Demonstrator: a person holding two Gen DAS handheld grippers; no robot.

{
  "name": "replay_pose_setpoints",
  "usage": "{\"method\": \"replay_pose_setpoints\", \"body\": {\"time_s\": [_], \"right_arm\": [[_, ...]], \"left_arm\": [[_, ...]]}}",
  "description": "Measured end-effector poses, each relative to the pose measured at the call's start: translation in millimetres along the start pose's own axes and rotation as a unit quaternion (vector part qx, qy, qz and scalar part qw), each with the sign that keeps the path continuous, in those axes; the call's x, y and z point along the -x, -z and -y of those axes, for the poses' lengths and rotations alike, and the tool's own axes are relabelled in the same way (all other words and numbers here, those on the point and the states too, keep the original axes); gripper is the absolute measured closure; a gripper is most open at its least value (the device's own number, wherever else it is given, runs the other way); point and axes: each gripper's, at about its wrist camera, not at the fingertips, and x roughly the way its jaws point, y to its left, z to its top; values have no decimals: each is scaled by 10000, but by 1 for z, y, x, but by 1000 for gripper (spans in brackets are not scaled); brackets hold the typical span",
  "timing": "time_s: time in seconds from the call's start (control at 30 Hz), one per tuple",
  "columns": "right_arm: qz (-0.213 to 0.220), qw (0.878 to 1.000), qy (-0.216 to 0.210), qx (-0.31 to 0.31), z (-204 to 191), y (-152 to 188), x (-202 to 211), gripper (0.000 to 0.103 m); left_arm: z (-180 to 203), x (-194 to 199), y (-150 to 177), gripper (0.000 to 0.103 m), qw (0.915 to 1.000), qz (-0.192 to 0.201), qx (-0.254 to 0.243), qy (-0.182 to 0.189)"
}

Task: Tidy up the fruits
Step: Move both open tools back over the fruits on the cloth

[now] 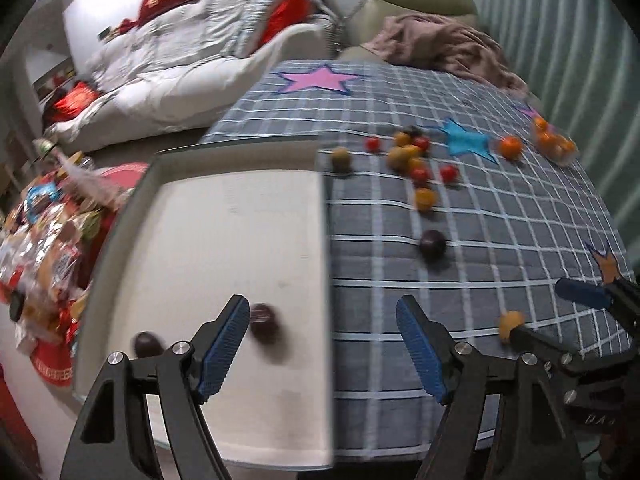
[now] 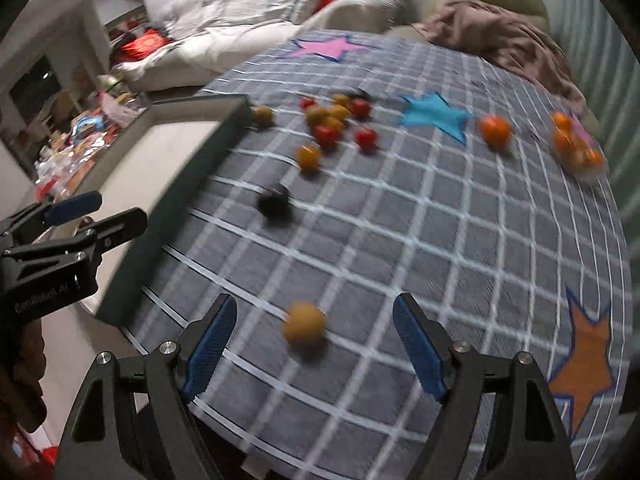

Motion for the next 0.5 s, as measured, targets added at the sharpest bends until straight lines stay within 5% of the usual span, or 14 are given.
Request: {"method": "replay_pose_setpoints", "body": {"time_s": [0.5], "right_arm": [[-71,9998,-59,180,-2,17,-15,20]], "left_arm": [[52,-37,-21,26,9993,-303,-234,-46]]}}
